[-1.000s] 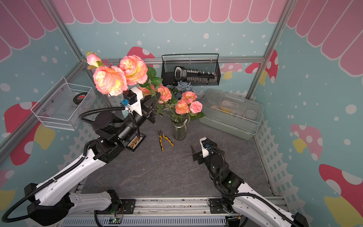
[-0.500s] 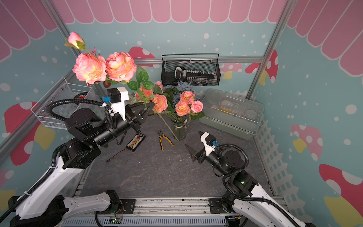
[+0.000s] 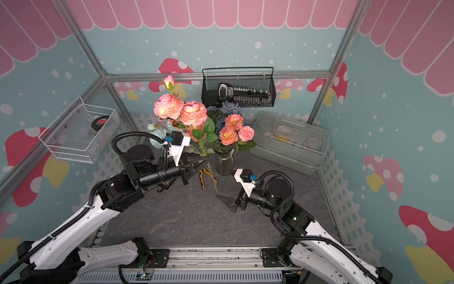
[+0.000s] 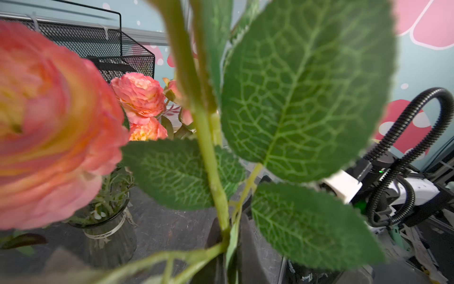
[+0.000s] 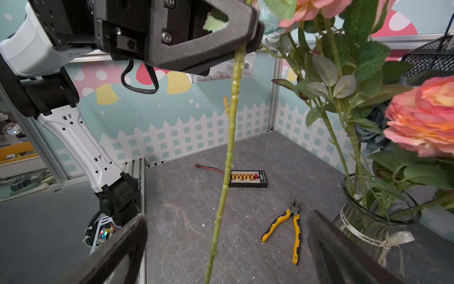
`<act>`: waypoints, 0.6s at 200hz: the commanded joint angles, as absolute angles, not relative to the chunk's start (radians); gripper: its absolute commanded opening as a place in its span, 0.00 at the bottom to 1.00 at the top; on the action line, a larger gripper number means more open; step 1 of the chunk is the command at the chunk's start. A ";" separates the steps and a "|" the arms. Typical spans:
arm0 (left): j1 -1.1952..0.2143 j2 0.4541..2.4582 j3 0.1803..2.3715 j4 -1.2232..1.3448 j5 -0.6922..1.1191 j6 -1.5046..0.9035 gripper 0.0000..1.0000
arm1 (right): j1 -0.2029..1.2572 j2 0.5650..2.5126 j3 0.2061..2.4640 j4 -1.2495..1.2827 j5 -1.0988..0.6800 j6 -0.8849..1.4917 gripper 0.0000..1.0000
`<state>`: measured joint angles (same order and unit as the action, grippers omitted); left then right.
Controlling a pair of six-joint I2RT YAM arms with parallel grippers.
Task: Pick out pink flowers from the vase
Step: Place the flower at the center of the board.
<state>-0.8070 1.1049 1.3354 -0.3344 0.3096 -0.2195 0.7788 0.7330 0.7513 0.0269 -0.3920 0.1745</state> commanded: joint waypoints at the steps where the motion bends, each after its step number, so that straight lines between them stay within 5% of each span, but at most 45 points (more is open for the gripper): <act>1: -0.802 1.079 1.310 -0.258 0.387 -0.283 0.00 | 0.781 0.754 0.773 0.067 -0.434 0.185 0.97; 51: -0.805 1.101 1.290 -0.210 0.437 -0.307 0.00 | 0.782 0.822 0.777 0.110 -0.439 0.224 0.77; 120: -0.809 1.130 1.285 -0.201 0.435 -0.294 0.00 | 0.782 0.793 0.779 0.105 -0.426 0.246 0.20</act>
<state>-0.8074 1.1160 1.2942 -0.2199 0.4164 -0.2844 0.7792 0.8234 0.7563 0.0837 -0.4278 0.2417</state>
